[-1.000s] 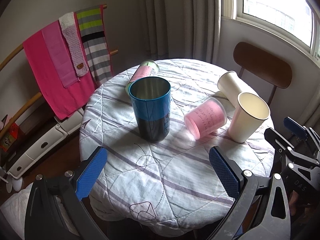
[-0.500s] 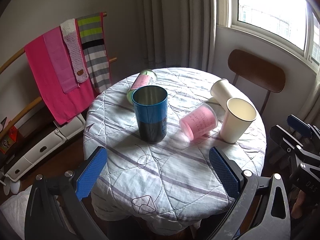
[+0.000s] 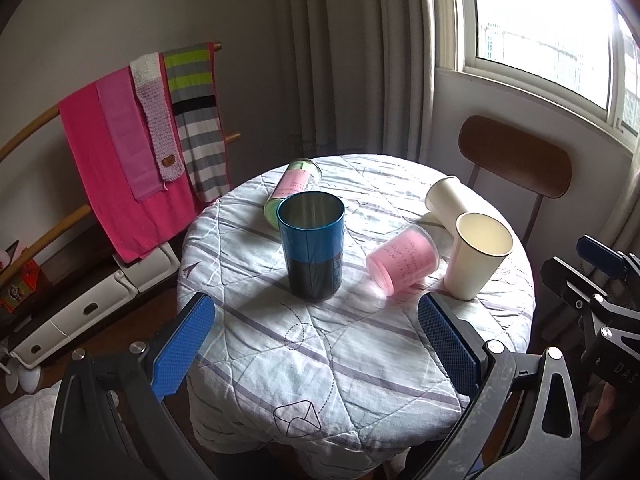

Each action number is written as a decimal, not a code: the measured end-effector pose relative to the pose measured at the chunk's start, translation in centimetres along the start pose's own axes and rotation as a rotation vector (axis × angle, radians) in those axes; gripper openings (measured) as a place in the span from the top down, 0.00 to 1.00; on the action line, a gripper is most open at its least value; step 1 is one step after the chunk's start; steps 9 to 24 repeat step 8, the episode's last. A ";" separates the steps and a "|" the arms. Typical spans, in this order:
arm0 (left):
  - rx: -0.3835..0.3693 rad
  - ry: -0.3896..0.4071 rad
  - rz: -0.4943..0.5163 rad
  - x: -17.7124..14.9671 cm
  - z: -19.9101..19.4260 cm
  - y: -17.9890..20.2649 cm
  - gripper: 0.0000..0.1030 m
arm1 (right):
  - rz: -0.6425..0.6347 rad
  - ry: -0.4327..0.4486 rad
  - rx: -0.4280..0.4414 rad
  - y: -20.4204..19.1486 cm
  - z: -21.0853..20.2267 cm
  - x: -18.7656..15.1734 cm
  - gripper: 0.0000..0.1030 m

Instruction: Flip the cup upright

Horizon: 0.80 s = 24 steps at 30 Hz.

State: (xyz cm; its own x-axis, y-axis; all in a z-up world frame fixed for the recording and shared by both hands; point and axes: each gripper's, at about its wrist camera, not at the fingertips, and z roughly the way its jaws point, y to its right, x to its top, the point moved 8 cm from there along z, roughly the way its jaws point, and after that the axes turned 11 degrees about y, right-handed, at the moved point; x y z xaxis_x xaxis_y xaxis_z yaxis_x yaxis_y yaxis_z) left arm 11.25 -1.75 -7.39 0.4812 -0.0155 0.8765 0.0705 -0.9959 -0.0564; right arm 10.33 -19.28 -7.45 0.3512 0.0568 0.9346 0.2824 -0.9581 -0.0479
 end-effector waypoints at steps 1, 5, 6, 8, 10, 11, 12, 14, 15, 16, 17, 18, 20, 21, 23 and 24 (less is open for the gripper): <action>0.003 0.003 -0.003 0.0 0.0 -0.1 0.00 | -0.001 -0.002 -0.001 0.0 0.1 0.0 0.24; 0.000 0.021 0.007 0.4 -0.2 0.0 0.00 | 0.003 -0.007 -0.008 0.1 0.2 -0.1 0.23; 0.000 0.024 0.009 0.5 -0.2 0.1 0.00 | 0.003 -0.006 -0.008 0.1 0.2 -0.1 0.23; 0.003 0.038 0.010 0.8 -0.4 0.1 0.00 | 0.001 -0.007 -0.006 0.1 0.2 -0.1 0.23; 0.003 0.038 0.010 0.8 -0.4 0.1 0.00 | 0.001 -0.007 -0.006 0.1 0.2 -0.1 0.23; 0.003 0.038 0.010 0.8 -0.4 0.1 0.00 | 0.001 -0.007 -0.006 0.1 0.2 -0.1 0.23; 0.003 0.038 0.010 0.8 -0.4 0.1 0.00 | 0.001 -0.007 -0.006 0.1 0.2 -0.1 0.23; 0.003 0.038 0.010 0.8 -0.4 0.1 0.00 | 0.001 -0.007 -0.006 0.1 0.2 -0.1 0.23; 0.003 0.038 0.010 0.8 -0.4 0.1 0.00 | 0.001 -0.007 -0.006 0.1 0.2 -0.1 0.23; 0.003 0.038 0.010 0.8 -0.4 0.1 0.00 | 0.001 -0.007 -0.006 0.1 0.2 -0.1 0.23; 0.003 0.038 0.010 0.8 -0.4 0.1 0.00 | 0.001 -0.007 -0.006 0.1 0.2 -0.1 0.23; 0.003 0.038 0.010 0.8 -0.4 0.1 0.00 | 0.001 -0.007 -0.006 0.1 0.2 -0.1 0.23; 0.003 0.038 0.010 0.8 -0.4 0.1 0.00 | 0.001 -0.007 -0.006 0.1 0.2 -0.1 0.23; 0.003 0.038 0.010 0.8 -0.4 0.1 0.00 | 0.001 -0.007 -0.006 0.1 0.2 -0.1 0.23; 0.003 0.038 0.010 0.8 -0.4 0.1 0.00 | 0.001 -0.007 -0.006 0.1 0.2 -0.1 0.23; 0.003 0.038 0.010 0.8 -0.4 0.1 0.00 | 0.001 -0.007 -0.006 0.1 0.2 -0.1 0.23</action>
